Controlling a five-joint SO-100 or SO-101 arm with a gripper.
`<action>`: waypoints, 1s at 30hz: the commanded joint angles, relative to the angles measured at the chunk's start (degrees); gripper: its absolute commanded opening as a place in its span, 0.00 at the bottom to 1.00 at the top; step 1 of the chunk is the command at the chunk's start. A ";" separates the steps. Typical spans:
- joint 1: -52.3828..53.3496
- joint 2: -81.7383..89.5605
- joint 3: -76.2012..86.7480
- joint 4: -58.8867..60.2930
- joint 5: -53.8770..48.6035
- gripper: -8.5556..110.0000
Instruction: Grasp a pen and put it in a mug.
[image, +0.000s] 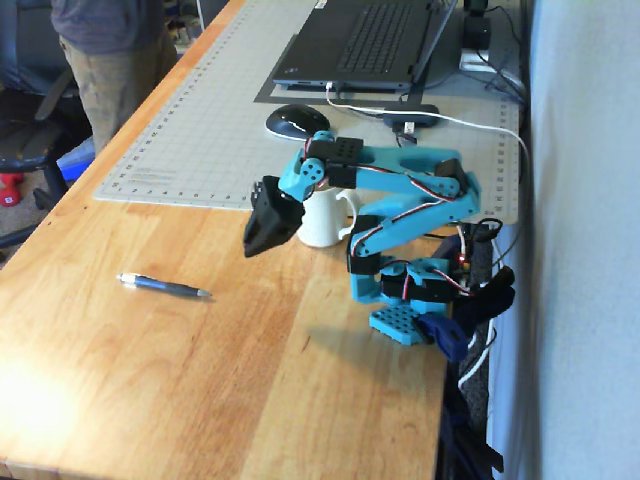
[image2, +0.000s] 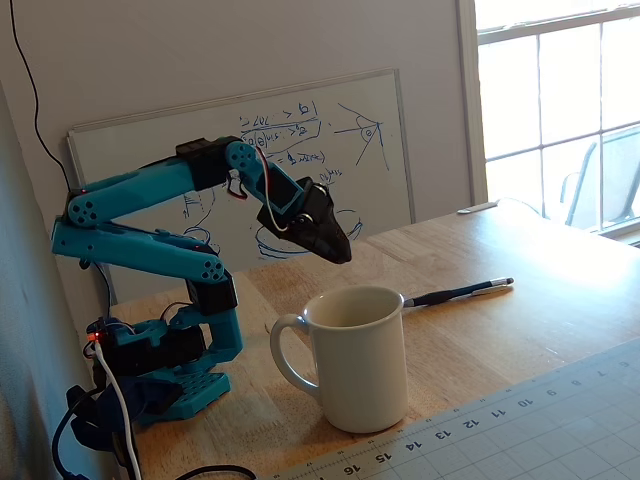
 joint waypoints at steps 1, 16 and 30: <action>0.35 -5.19 -5.98 -7.56 12.57 0.18; 0.62 -35.60 -21.18 -23.03 39.81 0.31; 0.09 -62.05 -41.04 -23.20 39.81 0.31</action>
